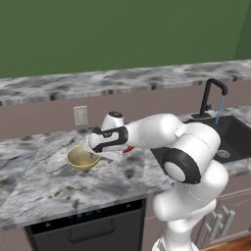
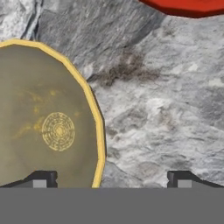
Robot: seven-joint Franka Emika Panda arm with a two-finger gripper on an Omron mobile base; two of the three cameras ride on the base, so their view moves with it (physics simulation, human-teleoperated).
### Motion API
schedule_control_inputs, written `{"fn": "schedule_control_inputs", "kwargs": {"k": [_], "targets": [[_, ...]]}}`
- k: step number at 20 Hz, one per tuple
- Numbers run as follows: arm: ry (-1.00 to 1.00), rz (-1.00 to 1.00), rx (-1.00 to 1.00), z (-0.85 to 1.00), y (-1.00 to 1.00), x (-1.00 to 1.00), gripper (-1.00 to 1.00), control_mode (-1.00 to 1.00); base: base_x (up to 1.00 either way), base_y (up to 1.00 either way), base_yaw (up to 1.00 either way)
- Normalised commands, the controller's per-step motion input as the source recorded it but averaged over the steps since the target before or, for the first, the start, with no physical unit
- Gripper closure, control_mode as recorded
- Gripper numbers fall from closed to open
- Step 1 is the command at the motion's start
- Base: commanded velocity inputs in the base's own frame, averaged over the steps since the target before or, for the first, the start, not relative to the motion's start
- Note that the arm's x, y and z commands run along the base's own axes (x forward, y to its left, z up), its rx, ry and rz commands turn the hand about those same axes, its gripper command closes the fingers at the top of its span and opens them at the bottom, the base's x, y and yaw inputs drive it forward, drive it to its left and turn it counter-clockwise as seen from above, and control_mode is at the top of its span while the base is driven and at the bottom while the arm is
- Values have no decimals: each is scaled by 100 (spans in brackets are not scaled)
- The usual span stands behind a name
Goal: Rinse each bowl for a few seconds and place them down in the sink or on the counter.
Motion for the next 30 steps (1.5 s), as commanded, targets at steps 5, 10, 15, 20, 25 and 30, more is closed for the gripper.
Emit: {"fn": "schedule_control_inputs", "kwargs": {"k": [5, 10, 15, 20, 25, 30], "targets": [[0, 2, 0, -10, 11, 9, -100, -100, 0, 0, 0], [0, 1, 0, -12, 7, 11, -100, -100, 0, 0, 0], [0, 2, 0, -10, 2, 13, -100, -100, 0, 0, 0], [0, 1, 0, -9, 13, 11, 100, -100, 0, 0, 0], [0, 1, 0, -1, 5, 2, 100, -100, 0, 0, 0], [0, 0, 0, 0, 0, -1, 100, -100, 0, 0, 0]]}}
